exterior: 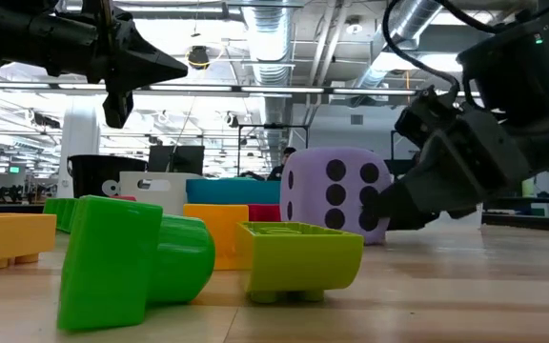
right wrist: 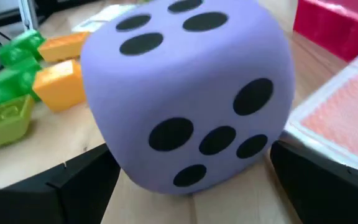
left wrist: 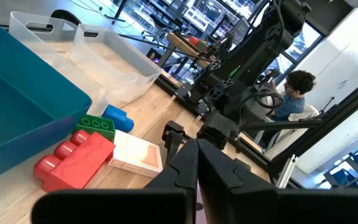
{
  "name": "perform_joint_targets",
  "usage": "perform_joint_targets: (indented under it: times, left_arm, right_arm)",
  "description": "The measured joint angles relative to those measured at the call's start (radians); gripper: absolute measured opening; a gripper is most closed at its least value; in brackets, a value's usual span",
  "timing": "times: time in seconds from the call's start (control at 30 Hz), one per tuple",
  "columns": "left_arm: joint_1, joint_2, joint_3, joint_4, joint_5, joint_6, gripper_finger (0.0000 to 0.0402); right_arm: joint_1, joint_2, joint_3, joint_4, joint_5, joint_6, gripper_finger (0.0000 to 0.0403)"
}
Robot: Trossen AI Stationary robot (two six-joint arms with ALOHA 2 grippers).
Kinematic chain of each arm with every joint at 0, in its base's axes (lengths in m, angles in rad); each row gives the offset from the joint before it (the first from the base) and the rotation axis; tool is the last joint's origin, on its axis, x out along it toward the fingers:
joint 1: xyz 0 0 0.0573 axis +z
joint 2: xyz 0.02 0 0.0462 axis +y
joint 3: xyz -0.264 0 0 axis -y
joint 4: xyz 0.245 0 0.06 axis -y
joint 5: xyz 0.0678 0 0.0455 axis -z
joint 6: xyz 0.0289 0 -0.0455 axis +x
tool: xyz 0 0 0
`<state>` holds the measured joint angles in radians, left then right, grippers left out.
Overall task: Pick & Place Toys
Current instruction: Put the violet dice into the blue bin
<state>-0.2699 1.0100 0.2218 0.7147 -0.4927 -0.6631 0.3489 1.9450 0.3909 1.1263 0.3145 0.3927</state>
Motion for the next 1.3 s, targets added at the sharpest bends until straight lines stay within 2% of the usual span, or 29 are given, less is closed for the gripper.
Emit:
perform_joint_targets:
  times: [0.6,0.8,1.3]
  left_arm:
    - [0.0,0.0,0.0,0.0,0.0,0.0,0.0]
    - [0.0,0.0,0.0,0.0,0.0,0.0,0.0]
    - [0.0,0.0,0.0,0.0,0.0,0.0,0.0]
  right_arm:
    - [0.115,0.0,0.156,-0.048,0.0,-0.116,0.04]
    - [0.116,0.0,0.172,-0.099,0.0,-0.116,0.04]
    - [0.086,0.0,0.172,-0.147,0.006,-0.236,0.04]
